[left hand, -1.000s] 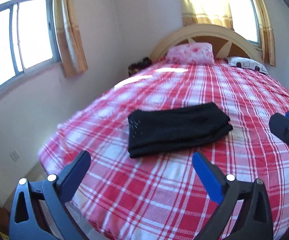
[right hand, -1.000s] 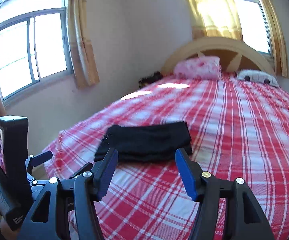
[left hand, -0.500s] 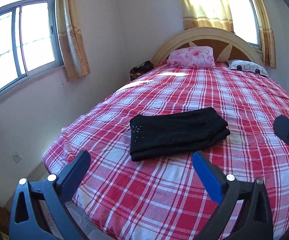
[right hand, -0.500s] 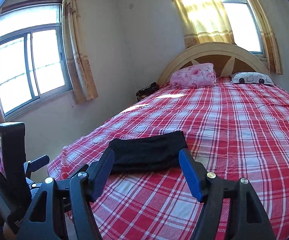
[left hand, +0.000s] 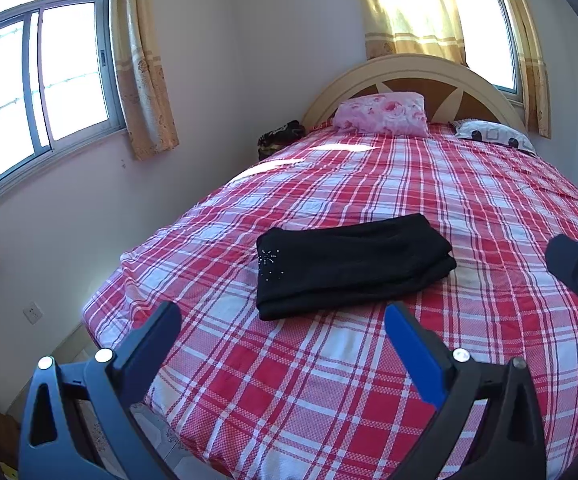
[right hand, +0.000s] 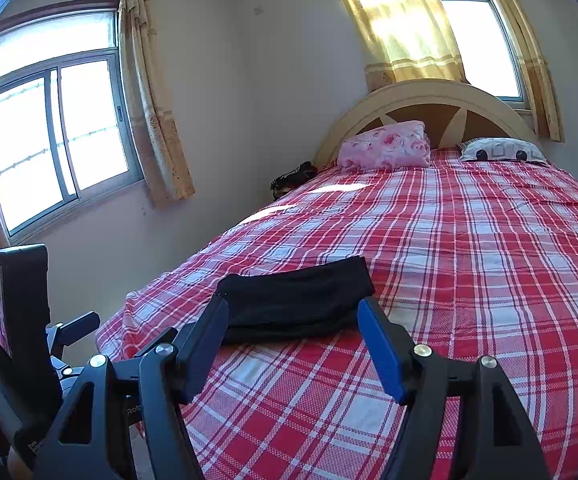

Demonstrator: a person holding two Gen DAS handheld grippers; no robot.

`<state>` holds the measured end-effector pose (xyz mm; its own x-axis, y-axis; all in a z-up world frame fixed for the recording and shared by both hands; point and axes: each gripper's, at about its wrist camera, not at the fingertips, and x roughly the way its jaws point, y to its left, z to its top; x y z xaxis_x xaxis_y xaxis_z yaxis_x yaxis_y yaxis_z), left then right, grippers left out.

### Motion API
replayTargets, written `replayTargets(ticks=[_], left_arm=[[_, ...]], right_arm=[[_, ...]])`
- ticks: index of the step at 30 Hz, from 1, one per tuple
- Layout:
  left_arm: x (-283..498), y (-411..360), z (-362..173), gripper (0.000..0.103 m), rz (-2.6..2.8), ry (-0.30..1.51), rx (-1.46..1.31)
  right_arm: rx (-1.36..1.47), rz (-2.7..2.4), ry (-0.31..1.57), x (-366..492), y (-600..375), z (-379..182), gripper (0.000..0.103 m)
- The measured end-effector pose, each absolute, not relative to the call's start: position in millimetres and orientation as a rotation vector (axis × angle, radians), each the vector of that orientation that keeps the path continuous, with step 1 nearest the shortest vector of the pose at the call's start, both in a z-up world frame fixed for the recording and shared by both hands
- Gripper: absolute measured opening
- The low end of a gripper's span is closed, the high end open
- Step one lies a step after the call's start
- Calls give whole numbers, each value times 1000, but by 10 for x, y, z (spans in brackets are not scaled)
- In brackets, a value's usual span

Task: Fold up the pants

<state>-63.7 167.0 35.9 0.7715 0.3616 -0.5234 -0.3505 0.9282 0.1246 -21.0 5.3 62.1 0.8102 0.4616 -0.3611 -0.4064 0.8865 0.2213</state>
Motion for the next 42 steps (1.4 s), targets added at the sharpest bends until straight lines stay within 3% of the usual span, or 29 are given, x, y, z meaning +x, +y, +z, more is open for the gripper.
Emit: replayTargets(ticks=[42], left_arm=[[-486,1647,261,103,375,609,5]], right_arm=[[172,437,465,-120,-48,493,69]])
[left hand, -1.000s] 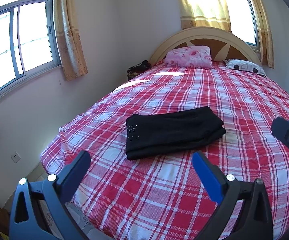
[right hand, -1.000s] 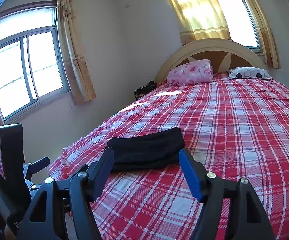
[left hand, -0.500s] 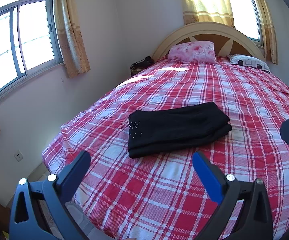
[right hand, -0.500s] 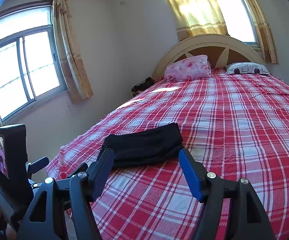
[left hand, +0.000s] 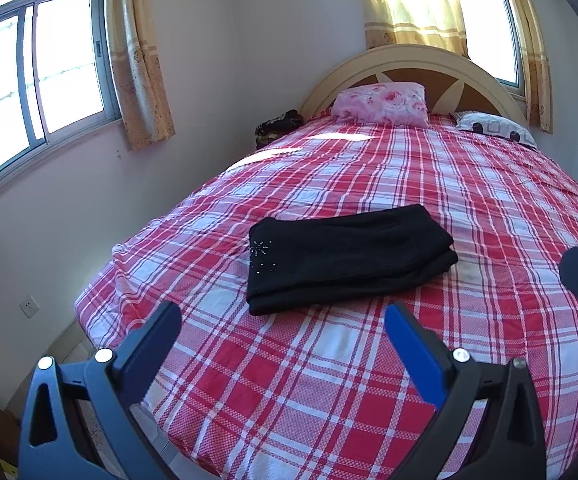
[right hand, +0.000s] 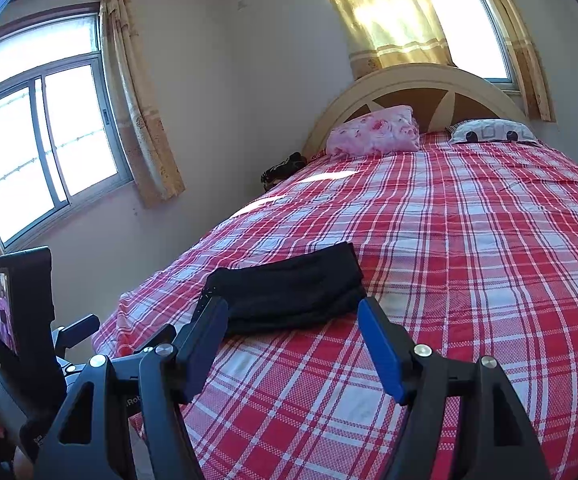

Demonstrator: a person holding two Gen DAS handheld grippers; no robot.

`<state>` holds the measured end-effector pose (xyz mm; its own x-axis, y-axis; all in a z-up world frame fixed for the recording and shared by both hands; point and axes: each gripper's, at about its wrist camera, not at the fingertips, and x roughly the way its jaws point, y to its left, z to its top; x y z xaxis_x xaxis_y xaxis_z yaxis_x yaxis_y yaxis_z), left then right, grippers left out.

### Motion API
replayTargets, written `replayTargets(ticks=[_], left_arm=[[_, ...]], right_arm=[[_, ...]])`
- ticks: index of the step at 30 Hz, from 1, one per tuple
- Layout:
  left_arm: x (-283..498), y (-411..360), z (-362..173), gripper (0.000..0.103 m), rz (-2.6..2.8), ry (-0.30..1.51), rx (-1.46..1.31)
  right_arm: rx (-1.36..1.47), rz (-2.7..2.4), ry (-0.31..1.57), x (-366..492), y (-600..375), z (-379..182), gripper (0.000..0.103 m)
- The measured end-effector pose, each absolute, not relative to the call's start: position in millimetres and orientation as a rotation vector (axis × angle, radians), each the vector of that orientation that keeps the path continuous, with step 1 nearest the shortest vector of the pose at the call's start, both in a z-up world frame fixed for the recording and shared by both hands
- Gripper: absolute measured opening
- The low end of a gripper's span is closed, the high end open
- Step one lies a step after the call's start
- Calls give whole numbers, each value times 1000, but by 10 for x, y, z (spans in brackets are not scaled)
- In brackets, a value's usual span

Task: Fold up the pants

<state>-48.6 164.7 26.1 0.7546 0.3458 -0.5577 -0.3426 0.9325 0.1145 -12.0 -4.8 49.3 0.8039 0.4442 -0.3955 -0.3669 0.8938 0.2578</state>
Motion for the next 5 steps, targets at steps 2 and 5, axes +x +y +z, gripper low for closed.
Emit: replayTargets(ticks=[2,5], left_arm=[[-492,1629,263,103,360,602,6],[-481,1605,250,103,365,606,24]], right_arm=[[169,434,460,-125,-49,491,69],[172,435,459,-124,-49,486,69]])
